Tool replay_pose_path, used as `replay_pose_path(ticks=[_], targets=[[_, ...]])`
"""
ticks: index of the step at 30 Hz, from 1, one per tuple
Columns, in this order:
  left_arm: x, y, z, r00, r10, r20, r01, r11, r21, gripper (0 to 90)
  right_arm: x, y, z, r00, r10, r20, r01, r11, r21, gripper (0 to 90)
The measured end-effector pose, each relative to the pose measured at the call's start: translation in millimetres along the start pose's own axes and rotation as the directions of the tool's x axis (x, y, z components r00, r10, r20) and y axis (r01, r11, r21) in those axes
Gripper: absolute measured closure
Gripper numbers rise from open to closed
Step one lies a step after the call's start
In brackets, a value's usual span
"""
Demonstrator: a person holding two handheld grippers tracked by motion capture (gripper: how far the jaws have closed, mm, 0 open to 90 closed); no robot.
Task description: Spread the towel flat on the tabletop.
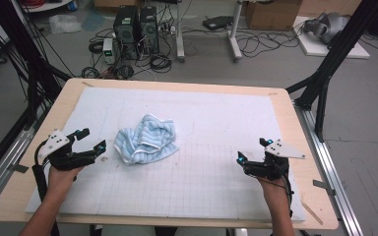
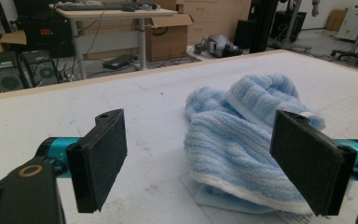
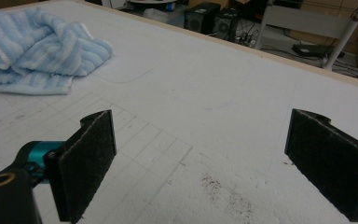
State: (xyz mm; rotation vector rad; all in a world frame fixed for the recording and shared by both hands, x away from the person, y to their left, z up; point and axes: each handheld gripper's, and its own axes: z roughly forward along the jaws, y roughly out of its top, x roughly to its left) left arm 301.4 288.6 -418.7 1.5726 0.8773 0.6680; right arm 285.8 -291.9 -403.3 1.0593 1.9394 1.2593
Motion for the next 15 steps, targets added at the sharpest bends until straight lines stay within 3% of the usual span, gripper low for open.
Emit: replay_pose_path(ticks=[15], targets=[[-7.3,1.8,5.7,0.9998,0.014,0.013,-0.014,0.9999,0.007,19.2,-1.3,-2.2,1.7,0.9994,0.015,-0.030,-0.015,1.000,0.000,7.9]])
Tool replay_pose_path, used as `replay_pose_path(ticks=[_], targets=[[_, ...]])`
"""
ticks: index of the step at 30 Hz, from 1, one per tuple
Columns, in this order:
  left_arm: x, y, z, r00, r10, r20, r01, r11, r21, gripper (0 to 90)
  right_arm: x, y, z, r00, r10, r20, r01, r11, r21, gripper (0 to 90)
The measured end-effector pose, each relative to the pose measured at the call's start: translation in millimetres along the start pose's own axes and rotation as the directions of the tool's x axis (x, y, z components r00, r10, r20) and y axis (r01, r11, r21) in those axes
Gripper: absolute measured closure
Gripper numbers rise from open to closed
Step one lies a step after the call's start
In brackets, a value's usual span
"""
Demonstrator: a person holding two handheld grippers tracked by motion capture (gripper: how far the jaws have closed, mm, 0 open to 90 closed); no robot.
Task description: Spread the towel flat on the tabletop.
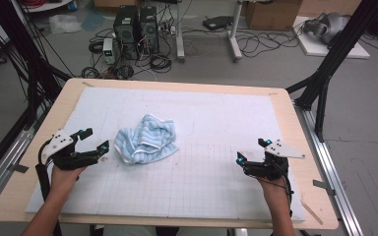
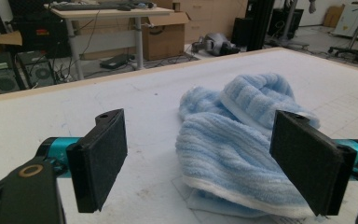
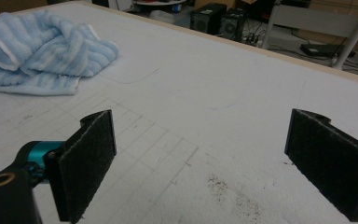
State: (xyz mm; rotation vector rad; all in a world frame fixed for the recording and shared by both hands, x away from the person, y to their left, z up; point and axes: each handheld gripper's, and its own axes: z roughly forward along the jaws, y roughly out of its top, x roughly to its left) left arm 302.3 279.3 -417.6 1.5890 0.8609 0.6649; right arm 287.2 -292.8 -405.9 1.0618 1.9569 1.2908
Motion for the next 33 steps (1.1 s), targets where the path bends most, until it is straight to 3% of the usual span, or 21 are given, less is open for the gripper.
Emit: replay_pose_path(ticks=[14,20,26,33], targets=[[-12.5,7.4,4.2,0.9985,0.025,0.050,-0.025,0.9997,0.005,19.0,10.5,1.2,1.8,0.9993,-0.012,-0.035,0.013,1.000,0.012,7.9],[-20.8,8.1,10.5,0.9963,0.032,0.080,-0.036,0.9986,0.038,18.0,11.9,0.0,5.0,0.9989,-0.016,-0.044,0.017,1.000,0.026,7.9],[-33.0,10.9,20.3,0.9914,0.039,0.125,-0.047,0.9972,0.057,18.0,13.1,0.0,6.7,0.9987,-0.014,-0.049,0.015,0.999,0.030,7.9],[-54.9,18.7,43.9,0.9801,0.055,0.191,-0.074,0.9927,0.095,18.0,15.8,-0.4,10.6,0.9983,-0.018,-0.055,0.021,0.999,0.040,7.9]])
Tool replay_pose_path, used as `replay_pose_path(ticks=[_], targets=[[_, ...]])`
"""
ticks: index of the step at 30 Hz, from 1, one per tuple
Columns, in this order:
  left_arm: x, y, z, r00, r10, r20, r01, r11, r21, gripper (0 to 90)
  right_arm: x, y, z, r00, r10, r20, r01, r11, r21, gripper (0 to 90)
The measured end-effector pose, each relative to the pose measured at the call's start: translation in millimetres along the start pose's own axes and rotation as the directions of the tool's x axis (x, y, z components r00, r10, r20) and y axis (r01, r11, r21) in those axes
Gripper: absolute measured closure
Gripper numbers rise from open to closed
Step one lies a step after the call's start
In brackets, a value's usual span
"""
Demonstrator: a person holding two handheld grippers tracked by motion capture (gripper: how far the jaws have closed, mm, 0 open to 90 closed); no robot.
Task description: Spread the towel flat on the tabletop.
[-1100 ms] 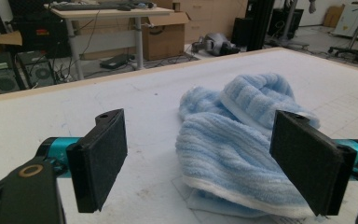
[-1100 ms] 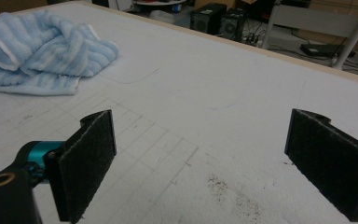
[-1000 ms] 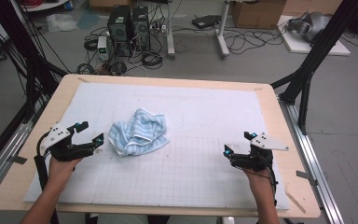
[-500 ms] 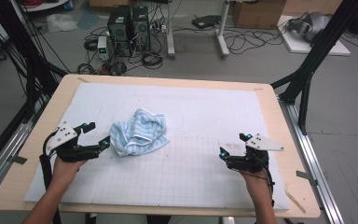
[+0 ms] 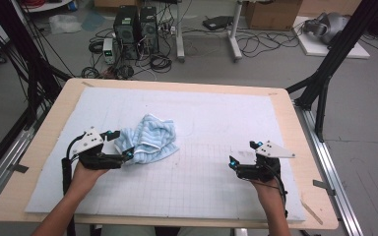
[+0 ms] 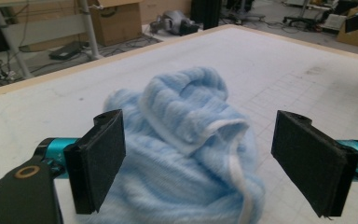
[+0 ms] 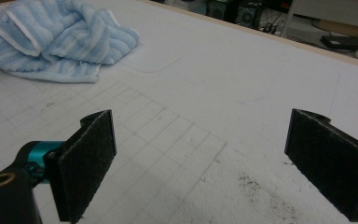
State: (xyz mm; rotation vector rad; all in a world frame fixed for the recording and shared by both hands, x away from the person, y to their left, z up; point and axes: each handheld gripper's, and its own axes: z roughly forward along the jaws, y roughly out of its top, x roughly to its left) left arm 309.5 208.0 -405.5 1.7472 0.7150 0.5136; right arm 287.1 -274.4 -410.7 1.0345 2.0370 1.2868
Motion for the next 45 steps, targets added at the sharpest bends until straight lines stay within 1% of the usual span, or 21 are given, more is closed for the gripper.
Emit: replay_pose_path(ticks=[6,10,14,19,20,23,25,26,28,30,33,35,36,37,38,39,40,42,43,44,45], targets=[[-13.4,11.1,20.5,0.9989,0.040,0.026,-0.041,0.9980,0.049,18.1,0.8,-0.1,0.3,1.0000,0.002,-0.003,-0.002,1.000,0.007,7.9],[-23.0,14.6,45.8,0.9972,0.055,0.051,-0.061,0.9911,0.118,18.3,0.5,-0.6,0.4,1.0000,0.004,-0.004,-0.004,1.000,0.008,7.9],[-27.3,11.5,61.9,0.9958,0.068,0.060,-0.078,0.9792,0.187,18.7,-0.9,-1.6,0.0,1.0000,0.006,-0.001,-0.006,1.000,0.008,7.9],[-32.4,5.0,77.2,0.9938,0.107,0.031,-0.112,0.9584,0.263,18.7,-0.5,-1.8,0.0,1.0000,0.007,-0.006,-0.007,1.000,0.013,7.9],[-32.4,5.0,77.2,0.9938,0.107,0.031,-0.112,0.9584,0.263,18.8,-0.5,-1.7,0.4,1.0000,0.006,-0.004,-0.006,1.000,0.012,7.9],[-34.7,1.7,83.8,0.9896,0.142,0.021,-0.142,0.9429,0.301,19.2,-0.7,-1.9,0.7,0.9999,0.009,-0.007,-0.009,1.000,0.015,7.9],[-34.9,0.7,85.3,0.9884,0.151,0.015,-0.149,0.9393,0.309,19.5,-0.9,-1.9,0.9,0.9999,0.010,-0.008,-0.010,1.000,0.017,7.9],[-34.6,-1.7,88.5,0.9863,0.165,0.000,-0.156,0.9312,0.330,19.6,-0.8,-2.0,1.0,0.9999,0.010,-0.009,-0.010,1.000,0.017,7.9],[-34.3,-3.0,90.1,0.9847,0.174,-0.006,-0.161,0.9261,0.341,20.7,-0.5,-1.9,1.3,0.9999,0.007,-0.010,-0.007,1.000,0.017,7.9],[-33.8,-5.4,93.6,0.9791,0.199,-0.040,-0.171,0.9133,0.370,26.1,0.1,-1.8,1.5,0.9999,0.010,-0.013,-0.009,1.000,0.018,7.9],[-31.5,-5.6,94.7,0.9766,0.207,-0.059,-0.169,0.9081,0.383,40.0,0.5,-1.7,2.2,0.9999,0.006,-0.014,-0.006,1.000,0.019,7.9],[-28.3,-4.6,94.2,0.9771,0.203,-0.064,-0.163,0.9075,0.387,53.7,0.8,-1.6,3.0,0.9998,0.005,-0.018,-0.004,1.000,0.020,7.9],[-27.0,-4.5,94.1,0.9784,0.197,-0.060,-0.160,0.9105,0.381,62.1,1.2,-1.5,3.2,0.9998,0.005,-0.018,-0.005,1.000,0.024,7.9],[-23.1,-2.9,91.3,0.9851,0.169,-0.033,-0.146,0.9218,0.359,68.1,1.5,-1.5,4.0,0.9998,0.004,-0.020,-0.003,1.000,0.022,7.9],[-23.1,-2.9,91.3,0.9851,0.169,-0.033,-0.146,0.9218,0.359,73.1,1.9,-1.3,4.6,0.9998,0.003,-0.020,-0.002,1.000,0.024,7.9],[-18.1,0.1,86.0,0.9934,0.113,-0.015,-0.104,0.9457,0.308,75.5,2.5,-1.4,5.4,0.9997,0.001,-0.023,-0.001,1.000,0.027,7.9],[-15.1,1.9,82.9,0.9962,0.086,-0.009,-0.080,0.9564,0.281,76.3,3.2,-1.2,6.6,0.9996,0.003,-0.027,-0.002,1.000,0.029,7.9],[-8.9,5.2,76.6,0.9993,0.037,-0.005,-0.035,0.9712,0.236,76.9,4.7,-1.0,9.4,0.9995,0.000,-0.031,0.002,0.999,0.037,7.9],[-8.9,5.2,76.6,0.9993,0.037,-0.005,-0.035,0.9712,0.236,77.1,5.5,-0.9,11.3,0.9993,-0.005,-0.036,0.006,0.999,0.039,7.9],[-2.3,8.3,69.9,0.9998,-0.005,-0.018,0.008,0.9813,0.192,77.3,6.9,-0.6,13.1,0.9992,-0.005,-0.040,0.007,0.999,0.043,7.9],[2.1,9.6,65.6,0.9993,-0.030,-0.022,0.033,0.9853,0.167,77.5,8.2,-0.3,14.7,0.9990,-0.008,-0.044,0.011,0.999,0.048,7.9]])
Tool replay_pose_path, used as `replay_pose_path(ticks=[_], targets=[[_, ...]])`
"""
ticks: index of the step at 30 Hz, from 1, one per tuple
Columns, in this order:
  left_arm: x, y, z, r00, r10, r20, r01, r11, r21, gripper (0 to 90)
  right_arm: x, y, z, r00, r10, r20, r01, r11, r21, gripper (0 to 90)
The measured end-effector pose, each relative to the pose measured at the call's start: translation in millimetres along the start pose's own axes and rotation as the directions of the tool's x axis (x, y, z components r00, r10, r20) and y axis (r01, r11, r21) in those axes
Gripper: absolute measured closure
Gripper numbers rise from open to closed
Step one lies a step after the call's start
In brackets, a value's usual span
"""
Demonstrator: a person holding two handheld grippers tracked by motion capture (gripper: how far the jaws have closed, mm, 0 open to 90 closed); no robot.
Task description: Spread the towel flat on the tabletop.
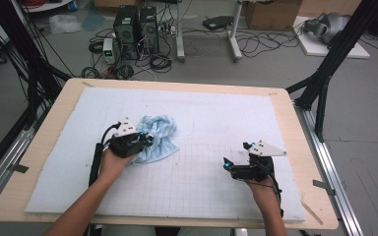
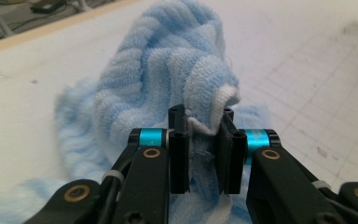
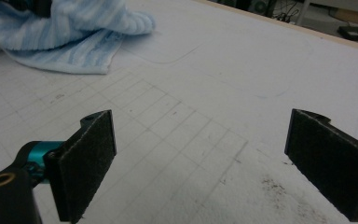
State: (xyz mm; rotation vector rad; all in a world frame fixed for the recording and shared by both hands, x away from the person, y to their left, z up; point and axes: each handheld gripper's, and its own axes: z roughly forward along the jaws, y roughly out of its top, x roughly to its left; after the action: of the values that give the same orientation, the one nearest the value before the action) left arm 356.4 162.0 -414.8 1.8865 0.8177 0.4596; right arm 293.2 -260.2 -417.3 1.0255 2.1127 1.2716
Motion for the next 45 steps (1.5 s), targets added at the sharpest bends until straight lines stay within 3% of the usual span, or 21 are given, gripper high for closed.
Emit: replay_pose_path(ticks=[4,8,10,17,19,25,26,28,30,34,38,39,40,41,43,45], targets=[[17.4,0.7,-17.7,0.9957,-0.092,-0.010,0.090,0.9906,-0.103,77.8,4.7,1.4,5.5,0.9999,-0.007,-0.011,0.007,1.000,0.012,7.9],[30.2,-0.4,-31.6,0.9933,-0.108,-0.041,0.102,0.9869,-0.125,77.7,6.7,2.3,9.4,0.9998,-0.014,-0.016,0.014,1.000,0.019,7.9],[42.7,-2.4,-45.8,0.9877,-0.137,-0.075,0.124,0.9803,-0.153,77.7,8.2,2.9,11.6,0.9997,-0.013,-0.020,0.013,1.000,0.023,7.9],[63.8,-12.4,-68.2,0.9739,-0.169,-0.152,0.145,0.9769,-0.157,77.6,14.0,7.1,22.1,0.9990,-0.026,-0.037,0.028,0.999,0.037,7.9],[70.8,-19.4,-75.3,0.9652,-0.181,-0.188,0.155,0.9767,-0.149,77.7,15.8,8.8,25.7,0.9986,-0.033,-0.040,0.035,0.999,0.040,7.9],[77.8,-32.5,-83.1,0.9543,-0.202,-0.220,0.174,0.9745,-0.142,76.9,22.7,15.6,38.4,0.9976,-0.036,-0.059,0.039,0.998,0.048,7.9],[78.6,-34.8,-84.5,0.9511,-0.208,-0.228,0.179,0.9732,-0.145,76.0,24.5,17.5,41.7,0.9970,-0.038,-0.067,0.042,0.998,0.048,7.9],[80.8,-36.6,-87.2,0.9448,-0.215,-0.247,0.184,0.9726,-0.142,64.3,31.5,24.5,54.6,0.9943,-0.046,-0.096,0.051,0.997,0.054,7.9],[82.4,-37.9,-91.9,0.9316,-0.248,-0.265,0.202,0.9610,-0.189,52.5,37.1,30.3,65.6,0.9917,-0.051,-0.118,0.058,0.996,0.064,7.9],[83.7,-39.5,-96.6,0.9294,-0.244,-0.277,0.193,0.9607,-0.200,42.8,52.5,42.8,91.5,0.9856,-0.063,-0.157,0.076,0.994,0.083,7.9],[85.3,-41.4,-98.9,0.9352,-0.227,-0.272,0.179,0.9652,-0.191,42.1,64.2,51.0,113.5,0.9787,-0.077,-0.190,0.098,0.990,0.101,8.1],[85.4,-41.5,-98.9,0.9349,-0.227,-0.273,0.178,0.9652,-0.191,41.9,72.4,55.4,128.8,0.9728,-0.086,-0.215,0.113,0.987,0.118,15.0],[85.7,-41.6,-98.8,0.9356,-0.226,-0.271,0.178,0.9650,-0.193,41.9,72.4,55.4,128.8,0.9728,-0.086,-0.215,0.113,0.987,0.118,15.0],[85.7,-41.6,-98.7,0.9363,-0.228,-0.267,0.179,0.9644,-0.194,41.7,79.8,58.5,143.2,0.9626,-0.095,-0.254,0.130,0.983,0.126,19.1],[84.9,-41.5,-98.0,0.9381,-0.224,-0.264,0.177,0.9652,-0.193,41.7,83.6,60.2,150.5,0.9606,-0.092,-0.262,0.132,0.982,0.138,20.5],[84.2,-41.5,-97.1,0.9399,-0.218,-0.263,0.172,0.9674,-0.186,41.7,95.0,64.8,169.7,0.9527,-0.102,-0.286,0.156,0.973,0.172,32.7]])
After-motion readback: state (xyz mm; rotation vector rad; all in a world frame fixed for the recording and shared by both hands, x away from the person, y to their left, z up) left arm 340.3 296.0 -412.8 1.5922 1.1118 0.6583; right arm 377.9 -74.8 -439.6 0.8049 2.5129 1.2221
